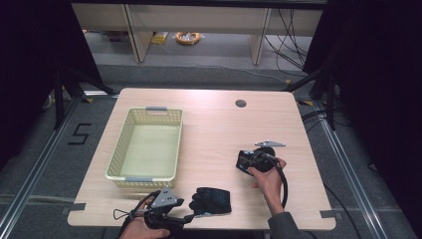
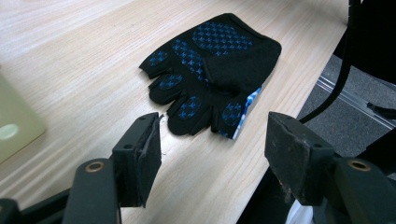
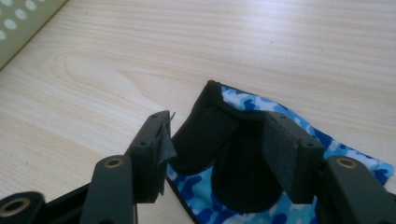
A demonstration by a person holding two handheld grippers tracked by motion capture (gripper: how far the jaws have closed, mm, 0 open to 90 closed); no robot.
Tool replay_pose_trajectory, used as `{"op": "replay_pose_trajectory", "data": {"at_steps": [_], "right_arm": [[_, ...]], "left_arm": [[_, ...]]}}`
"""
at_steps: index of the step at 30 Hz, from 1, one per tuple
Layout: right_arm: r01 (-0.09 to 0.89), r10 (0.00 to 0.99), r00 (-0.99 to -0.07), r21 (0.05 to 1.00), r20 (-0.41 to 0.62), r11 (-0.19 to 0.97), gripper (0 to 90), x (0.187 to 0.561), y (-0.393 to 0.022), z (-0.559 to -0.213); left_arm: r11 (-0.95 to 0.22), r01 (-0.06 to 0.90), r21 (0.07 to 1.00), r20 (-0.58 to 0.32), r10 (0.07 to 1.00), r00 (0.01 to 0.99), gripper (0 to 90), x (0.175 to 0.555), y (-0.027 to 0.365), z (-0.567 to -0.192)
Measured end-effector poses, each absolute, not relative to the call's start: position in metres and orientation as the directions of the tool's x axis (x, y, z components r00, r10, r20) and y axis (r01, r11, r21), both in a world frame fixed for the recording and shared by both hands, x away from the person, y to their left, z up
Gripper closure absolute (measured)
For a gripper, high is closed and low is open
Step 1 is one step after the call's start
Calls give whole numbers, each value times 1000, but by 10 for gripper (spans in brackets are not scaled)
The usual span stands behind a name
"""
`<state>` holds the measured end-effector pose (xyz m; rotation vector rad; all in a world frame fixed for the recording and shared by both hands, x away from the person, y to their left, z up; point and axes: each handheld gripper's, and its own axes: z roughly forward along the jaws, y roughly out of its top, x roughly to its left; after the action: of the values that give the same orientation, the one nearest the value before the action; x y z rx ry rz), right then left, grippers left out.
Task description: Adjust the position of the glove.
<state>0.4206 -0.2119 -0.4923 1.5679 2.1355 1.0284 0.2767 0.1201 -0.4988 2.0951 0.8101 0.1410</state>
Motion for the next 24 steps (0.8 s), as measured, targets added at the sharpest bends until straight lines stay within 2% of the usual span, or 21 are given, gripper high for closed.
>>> {"op": "replay_pose_trajectory", "data": {"at_steps": [3, 5, 8, 9, 10, 14, 15, 20, 22, 24], "right_arm": [[720, 928, -336, 679, 161, 143, 418, 425, -208, -495], [727, 936, -332, 663, 113, 178, 404, 428, -207, -496], [735, 938, -325, 657, 123, 169, 395, 432, -197, -496], [740, 939, -324, 649, 117, 174, 386, 434, -195, -497], [743, 944, -308, 649, 114, 164, 384, 436, -193, -498], [740, 951, -299, 647, 71, 184, 416, 440, -190, -502], [738, 951, -299, 650, 75, 181, 427, 440, -190, -502], [708, 937, -350, 659, 17, 253, 605, 440, -193, -504], [695, 931, -363, 675, 32, 248, 673, 439, -197, -504], [710, 928, -365, 665, 68, 231, 695, 438, -200, -502]], "left_arm": [[-415, 495, 763, -181, 598, 781, 351, 277, 123, -499], [-402, 505, 763, -190, 608, 771, 349, 277, 125, -499], [-414, 495, 764, -174, 607, 775, 350, 278, 129, -497], [-371, 525, 766, -209, 628, 749, 350, 277, 127, -498], [-381, 509, 772, -195, 621, 760, 350, 278, 128, -498], [-382, 511, 770, -194, 622, 759, 350, 277, 127, -499], [-390, 504, 770, -186, 619, 763, 350, 277, 128, -500], [-393, 506, 767, -191, 614, 766, 350, 277, 128, -500], [-392, 508, 767, -189, 619, 763, 350, 277, 128, -500], [-401, 507, 763, -184, 617, 765, 350, 277, 128, -500]]}}
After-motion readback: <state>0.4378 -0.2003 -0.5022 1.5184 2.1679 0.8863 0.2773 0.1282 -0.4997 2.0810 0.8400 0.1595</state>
